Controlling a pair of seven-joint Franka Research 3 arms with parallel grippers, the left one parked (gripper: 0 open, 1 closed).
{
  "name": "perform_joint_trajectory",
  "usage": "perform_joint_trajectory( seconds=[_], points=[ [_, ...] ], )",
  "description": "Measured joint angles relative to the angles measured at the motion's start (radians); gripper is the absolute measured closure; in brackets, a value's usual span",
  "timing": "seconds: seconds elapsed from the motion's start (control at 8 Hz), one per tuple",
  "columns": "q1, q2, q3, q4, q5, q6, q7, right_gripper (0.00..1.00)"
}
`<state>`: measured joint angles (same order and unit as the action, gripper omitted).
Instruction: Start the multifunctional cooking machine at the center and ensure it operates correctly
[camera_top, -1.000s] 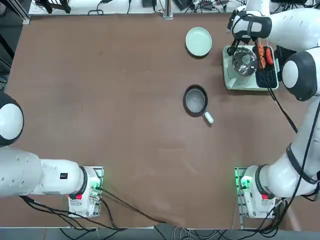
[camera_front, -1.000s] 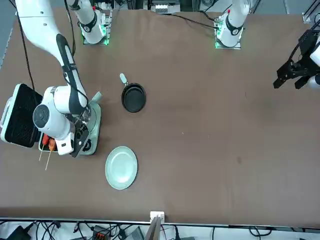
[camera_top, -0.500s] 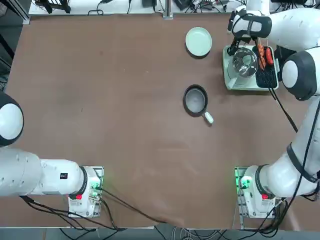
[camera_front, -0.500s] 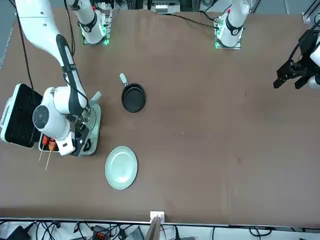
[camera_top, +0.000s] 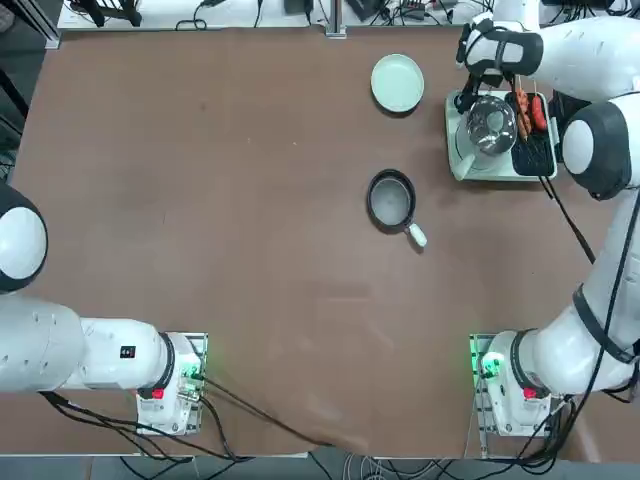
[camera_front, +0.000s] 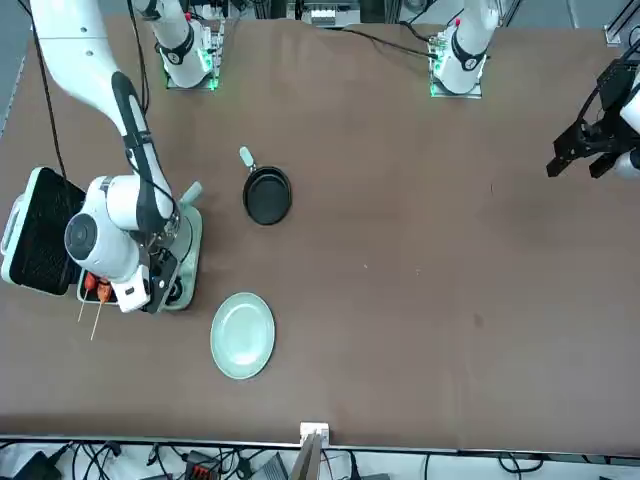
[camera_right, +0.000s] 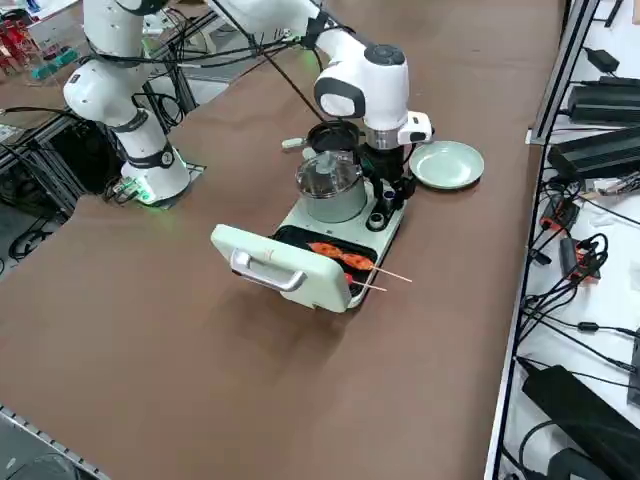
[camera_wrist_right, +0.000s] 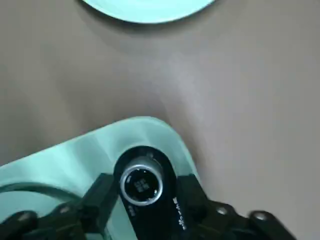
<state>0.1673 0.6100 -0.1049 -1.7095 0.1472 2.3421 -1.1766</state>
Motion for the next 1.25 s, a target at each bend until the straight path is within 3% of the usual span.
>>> perform_joint_trajectory(
  seconds=[0.12,0.25,0.88,1.25],
  points=[
    [-0.007,0.016,-0.002,0.031,0.011,-0.03,0.004,0.06],
    [-0.014,0.031,-0.004,0.076,0.015,-0.075,0.022,0.0],
    [-0.026,0.036,-0.011,0.229,0.016,-0.2,0.078,0.0],
    [-0.045,0.03,-0.016,0.357,0.016,-0.393,0.161,0.0]
  ],
)
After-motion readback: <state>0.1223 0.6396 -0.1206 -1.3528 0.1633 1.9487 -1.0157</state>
